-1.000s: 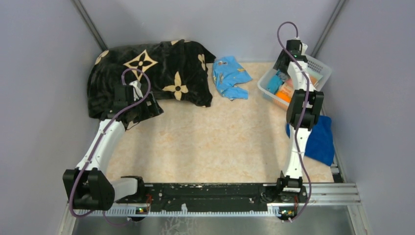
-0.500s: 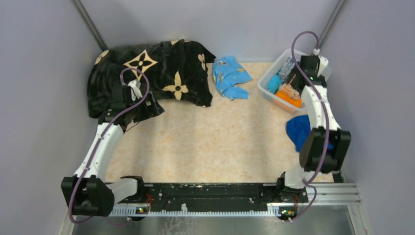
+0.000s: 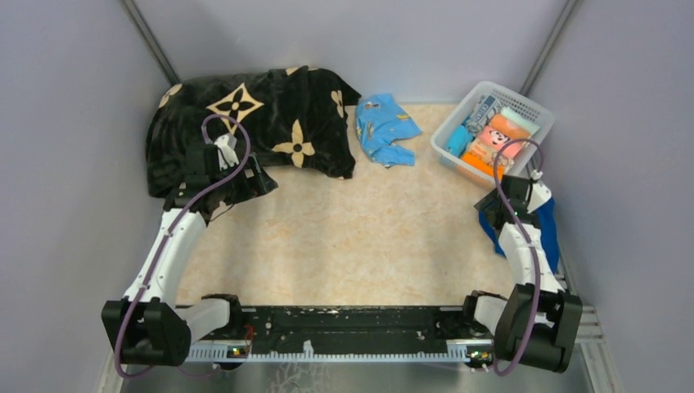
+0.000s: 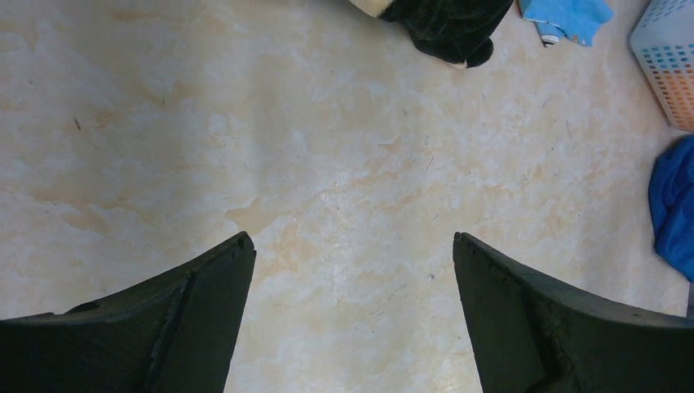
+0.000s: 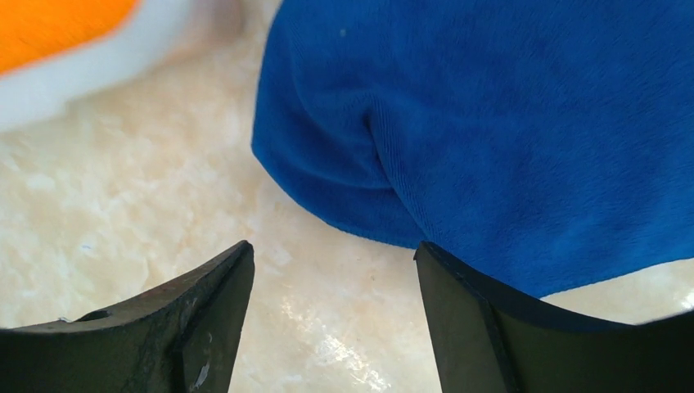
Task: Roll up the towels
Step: Place the towel in the bin, then move the towel to the center of the board.
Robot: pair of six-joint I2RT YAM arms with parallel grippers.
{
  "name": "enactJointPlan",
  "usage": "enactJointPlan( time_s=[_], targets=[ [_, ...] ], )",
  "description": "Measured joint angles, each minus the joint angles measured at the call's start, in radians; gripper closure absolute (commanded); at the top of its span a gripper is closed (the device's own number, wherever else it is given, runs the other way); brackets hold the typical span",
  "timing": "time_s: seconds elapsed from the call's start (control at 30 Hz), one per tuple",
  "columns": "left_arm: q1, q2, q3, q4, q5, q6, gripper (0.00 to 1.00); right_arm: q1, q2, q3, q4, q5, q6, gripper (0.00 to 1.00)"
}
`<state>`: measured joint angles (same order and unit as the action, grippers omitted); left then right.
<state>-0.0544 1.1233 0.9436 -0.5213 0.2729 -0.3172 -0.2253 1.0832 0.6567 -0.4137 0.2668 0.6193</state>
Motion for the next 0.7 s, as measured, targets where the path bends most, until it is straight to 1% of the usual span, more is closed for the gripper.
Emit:
enactJointPlan(
  time_s=[0.13,0.27,0.37,0.57,0.7],
  targets=[
    [0.000,-0.010,-0.007,0.015,0.009,0.000,0.04,0.000,0.055,-0.076,0.065,-0.050,0.025,0.29],
    [0.000,-0.014,-0.013,0.024,0.021,0.000,0.04,0.003,0.159,-0.105,0.118,-0.097,0.040,0.29],
    [0.000,-0.014,-0.018,0.029,0.032,0.000,0.04,0.032,0.200,-0.091,0.169,-0.107,0.043,0.29],
    [0.000,-0.014,-0.023,0.035,0.050,0.001,0.04,0.174,0.271,-0.065,0.267,-0.111,0.046,0.30],
    [0.000,-0.014,-0.023,0.036,0.054,0.001,0.04,0.252,0.277,-0.059,0.274,-0.111,0.047,0.30]
  ],
)
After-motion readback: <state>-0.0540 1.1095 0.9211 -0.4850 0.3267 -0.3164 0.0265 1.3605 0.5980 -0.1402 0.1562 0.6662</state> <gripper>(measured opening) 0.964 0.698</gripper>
